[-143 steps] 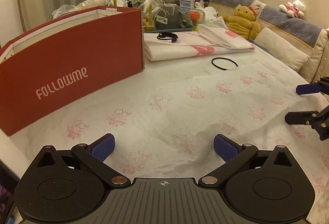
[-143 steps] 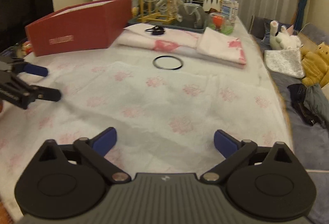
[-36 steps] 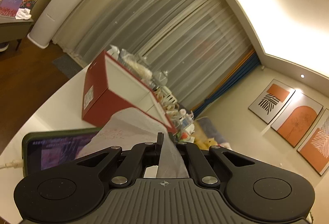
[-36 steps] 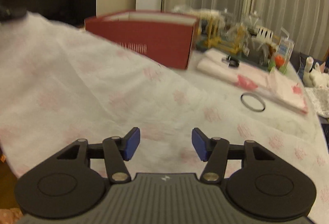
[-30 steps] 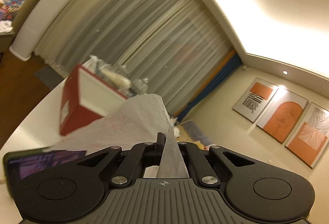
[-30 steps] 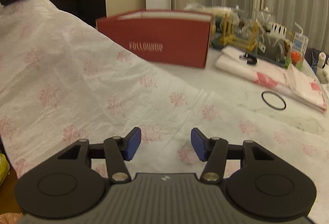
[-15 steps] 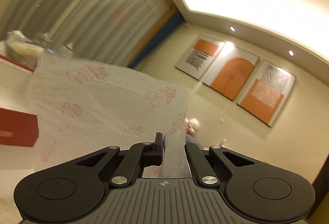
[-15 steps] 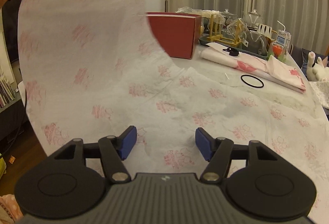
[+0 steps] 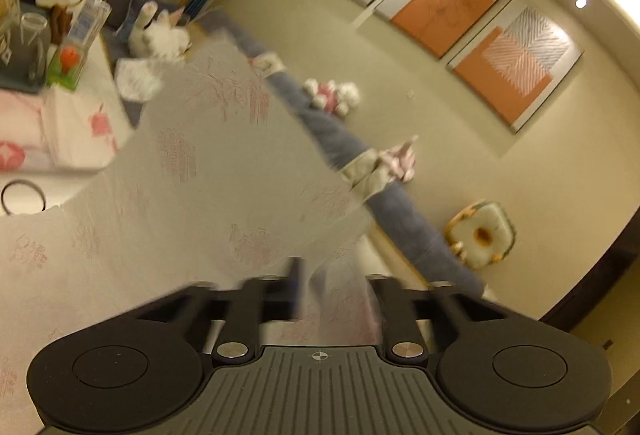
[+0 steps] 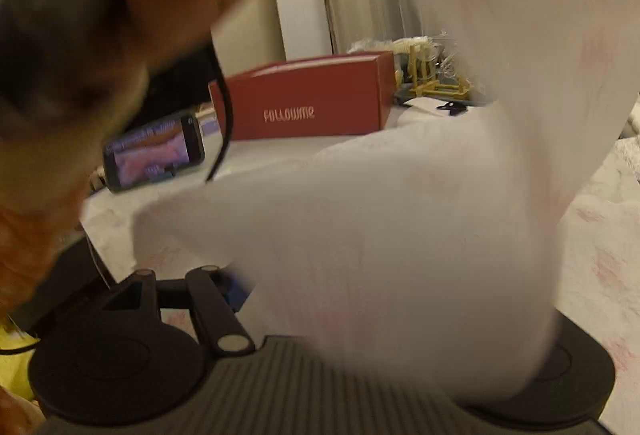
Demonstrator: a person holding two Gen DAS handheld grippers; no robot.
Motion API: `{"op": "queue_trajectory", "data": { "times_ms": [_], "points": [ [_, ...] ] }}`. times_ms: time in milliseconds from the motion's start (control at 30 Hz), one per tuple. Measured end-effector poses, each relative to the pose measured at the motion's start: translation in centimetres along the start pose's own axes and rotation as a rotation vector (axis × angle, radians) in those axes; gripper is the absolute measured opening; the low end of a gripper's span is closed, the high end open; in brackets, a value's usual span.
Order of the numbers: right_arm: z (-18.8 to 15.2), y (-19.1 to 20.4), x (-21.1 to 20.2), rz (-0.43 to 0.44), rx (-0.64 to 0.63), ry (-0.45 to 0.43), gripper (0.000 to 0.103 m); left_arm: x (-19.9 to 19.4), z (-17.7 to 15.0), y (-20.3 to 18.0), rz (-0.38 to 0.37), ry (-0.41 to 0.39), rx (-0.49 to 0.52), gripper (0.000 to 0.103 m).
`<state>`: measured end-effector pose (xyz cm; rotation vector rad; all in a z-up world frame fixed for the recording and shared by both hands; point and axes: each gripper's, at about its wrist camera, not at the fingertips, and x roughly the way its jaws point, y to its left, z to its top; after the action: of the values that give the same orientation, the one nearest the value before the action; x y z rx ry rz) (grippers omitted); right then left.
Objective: Fold shopping bag
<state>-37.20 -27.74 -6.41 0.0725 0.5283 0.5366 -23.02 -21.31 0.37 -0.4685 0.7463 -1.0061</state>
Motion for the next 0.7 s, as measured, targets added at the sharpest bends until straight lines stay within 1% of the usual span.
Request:
{"op": "queue_trajectory", "data": {
  "times_ms": [33,100,167,200,267,333,400,533,633,700],
  "points": [
    [-0.3,-0.5,-0.9,0.000,0.017,-0.009,0.069,0.1,-0.5,0.2,0.002,-0.009,-0.003,0.103],
    [-0.9,-1.5,-2.5,-0.006,0.052,-0.020,0.069,-0.2,-1.5,0.2,-0.015,-0.051,-0.001,0.103],
    [-1.4,-2.2,-3.6,-0.009,0.083,-0.028,0.069,-0.9,-1.6,0.2,-0.042,-0.086,-0.007,0.103],
    [-1.6,-2.5,-4.0,-0.009,0.096,-0.033,0.069,-1.4,-1.6,0.2,-0.050,-0.107,-0.013,0.103],
    [-1.7,-2.7,-5.0,-0.022,0.110,-0.043,0.069,-2.6,-0.6,-0.1,-0.047,-0.150,-0.015,0.103],
    [-1.9,-2.8,-6.0,-0.023,0.108,-0.057,0.070,-4.5,-0.2,0.4,-0.031,-0.180,-0.019,0.103],
    [-2.3,-2.9,-7.1,-0.021,0.107,-0.062,0.074,-6.3,-0.5,1.5,0.026,-0.194,-0.022,0.103],
    [-3.5,-3.3,-8.9,-0.043,0.127,-0.065,0.080,-9.6,-2.2,4.9,0.191,-0.183,-0.055,0.103],
    [-3.9,-4.0,-9.1,-0.049,0.176,-0.053,0.080,-11.7,-4.2,8.4,0.299,-0.173,-0.133,0.103],
    [-4.1,-4.3,-9.0,-0.042,0.193,-0.042,0.080,-13.1,-5.4,10.8,0.351,-0.174,-0.205,0.103]
  ]
}}
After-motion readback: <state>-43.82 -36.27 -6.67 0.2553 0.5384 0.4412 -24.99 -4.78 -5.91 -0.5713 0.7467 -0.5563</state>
